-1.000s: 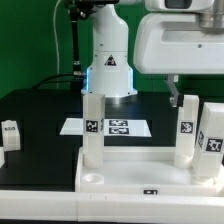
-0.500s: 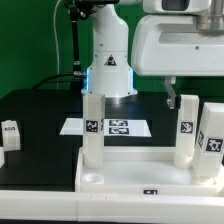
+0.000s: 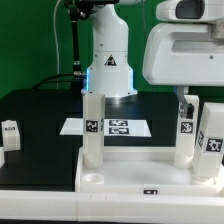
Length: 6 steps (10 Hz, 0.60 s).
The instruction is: Assemble desk
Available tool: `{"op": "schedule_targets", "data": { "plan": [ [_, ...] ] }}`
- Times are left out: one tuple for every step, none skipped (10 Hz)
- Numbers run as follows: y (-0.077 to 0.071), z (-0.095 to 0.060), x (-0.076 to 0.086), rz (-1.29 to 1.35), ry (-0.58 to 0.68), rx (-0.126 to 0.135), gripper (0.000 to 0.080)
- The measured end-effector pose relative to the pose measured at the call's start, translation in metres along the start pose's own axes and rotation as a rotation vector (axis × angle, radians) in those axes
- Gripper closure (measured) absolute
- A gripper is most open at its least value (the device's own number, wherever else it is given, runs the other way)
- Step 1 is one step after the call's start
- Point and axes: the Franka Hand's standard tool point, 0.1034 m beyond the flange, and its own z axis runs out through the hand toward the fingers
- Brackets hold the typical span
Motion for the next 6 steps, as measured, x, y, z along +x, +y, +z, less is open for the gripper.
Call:
{"op": "schedule_targets", "data": {
  "plan": [
    [0.0005,0.0005,-0.0002,-0.001,-0.001,-0.001,0.0150],
    [0.0018,0.0006,-0.0002,-0.002,-0.001,-0.003,0.0276],
    [0.0020,0.0007,-0.0001,-0.001,-0.001,-0.003,0.0414],
    [0.0022,0.0007,-0.0001,0.000,-0.001,-0.003,0.0414],
    [0.0024,0.0007,0.0000,0.000,-0.001,-0.003,0.0511],
    [0.0024,0.0007,0.0000,0.000,-0.001,-0.003,0.0511]
  ]
}}
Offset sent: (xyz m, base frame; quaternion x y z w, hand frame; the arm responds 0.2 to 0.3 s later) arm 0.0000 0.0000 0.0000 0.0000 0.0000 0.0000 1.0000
